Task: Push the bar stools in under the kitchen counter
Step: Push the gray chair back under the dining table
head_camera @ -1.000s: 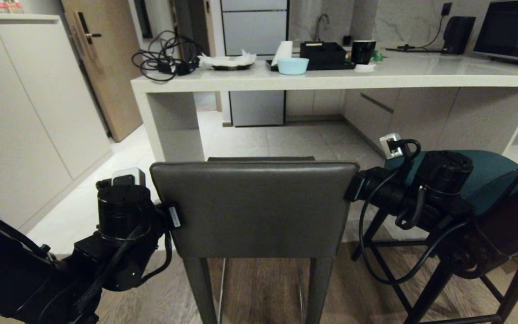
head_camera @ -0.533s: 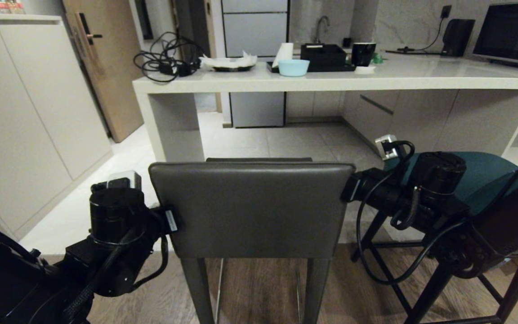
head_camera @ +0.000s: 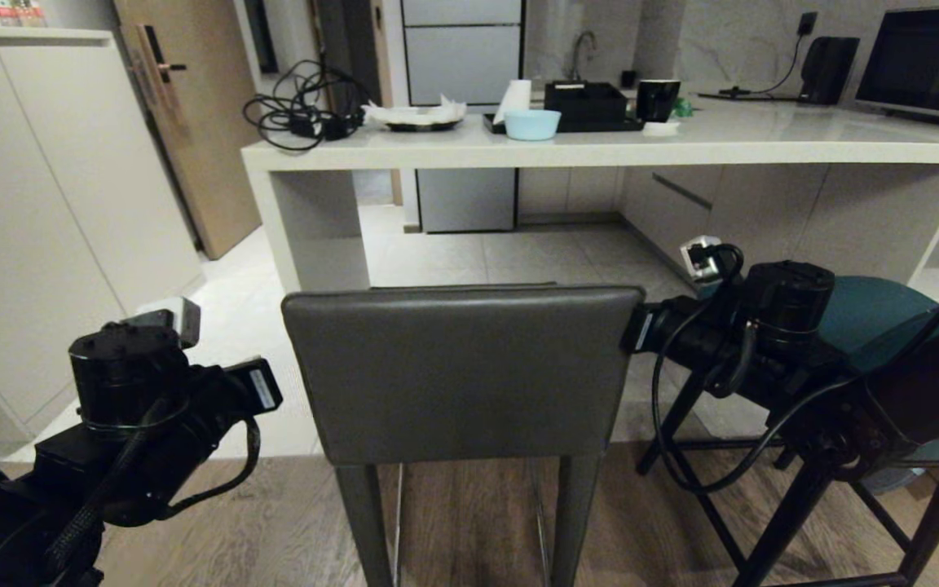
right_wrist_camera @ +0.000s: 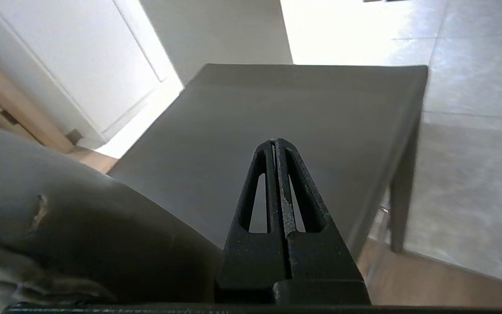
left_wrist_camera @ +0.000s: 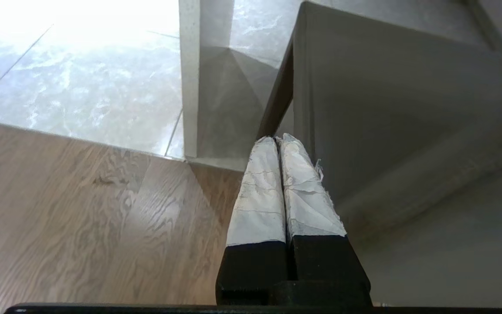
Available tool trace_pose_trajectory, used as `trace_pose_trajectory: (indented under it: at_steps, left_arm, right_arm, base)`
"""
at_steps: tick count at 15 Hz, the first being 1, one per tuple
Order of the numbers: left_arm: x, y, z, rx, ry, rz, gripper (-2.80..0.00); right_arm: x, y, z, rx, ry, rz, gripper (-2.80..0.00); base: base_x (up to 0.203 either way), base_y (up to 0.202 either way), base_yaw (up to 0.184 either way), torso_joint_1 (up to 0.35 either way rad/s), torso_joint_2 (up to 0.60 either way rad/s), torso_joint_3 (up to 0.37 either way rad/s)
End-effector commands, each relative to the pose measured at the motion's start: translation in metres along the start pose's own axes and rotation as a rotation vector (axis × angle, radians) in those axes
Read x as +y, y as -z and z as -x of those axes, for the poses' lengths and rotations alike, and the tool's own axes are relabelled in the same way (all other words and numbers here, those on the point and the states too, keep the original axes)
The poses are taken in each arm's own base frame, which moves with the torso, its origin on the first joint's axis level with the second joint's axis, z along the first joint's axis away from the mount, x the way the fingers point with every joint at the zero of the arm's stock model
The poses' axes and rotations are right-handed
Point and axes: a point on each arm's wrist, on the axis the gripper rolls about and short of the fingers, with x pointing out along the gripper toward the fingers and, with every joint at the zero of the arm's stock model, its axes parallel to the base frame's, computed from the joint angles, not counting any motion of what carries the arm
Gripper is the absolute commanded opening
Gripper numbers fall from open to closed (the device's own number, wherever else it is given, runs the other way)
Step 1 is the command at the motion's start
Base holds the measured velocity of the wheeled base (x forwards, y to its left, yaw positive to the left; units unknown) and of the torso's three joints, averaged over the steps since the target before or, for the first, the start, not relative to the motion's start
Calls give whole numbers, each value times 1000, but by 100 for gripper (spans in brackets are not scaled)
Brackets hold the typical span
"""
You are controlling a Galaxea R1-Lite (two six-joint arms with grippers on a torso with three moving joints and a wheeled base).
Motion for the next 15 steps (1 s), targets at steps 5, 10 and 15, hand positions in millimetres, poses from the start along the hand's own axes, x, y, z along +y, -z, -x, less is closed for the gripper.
trace_pose_trajectory:
  at_steps: [5, 10, 15]
  left_arm:
    - [-2, -13, -18, -31, 64, -23, -280]
    - [-24, -12, -44, -47, 101, -80, -280]
    - [-30, -1, -38, -9, 122, -95, -280]
  right_arm:
    - [0, -2, 1, 43, 13, 19, -280]
    - [-4, -7, -10, 81, 89, 57, -280]
    - [3, -6, -9, 89, 87, 69, -280]
  base:
    - [0, 0, 0, 0, 0, 0]
    - [0, 0, 0, 0, 0, 0]
    - [0, 0, 0, 0, 0, 0]
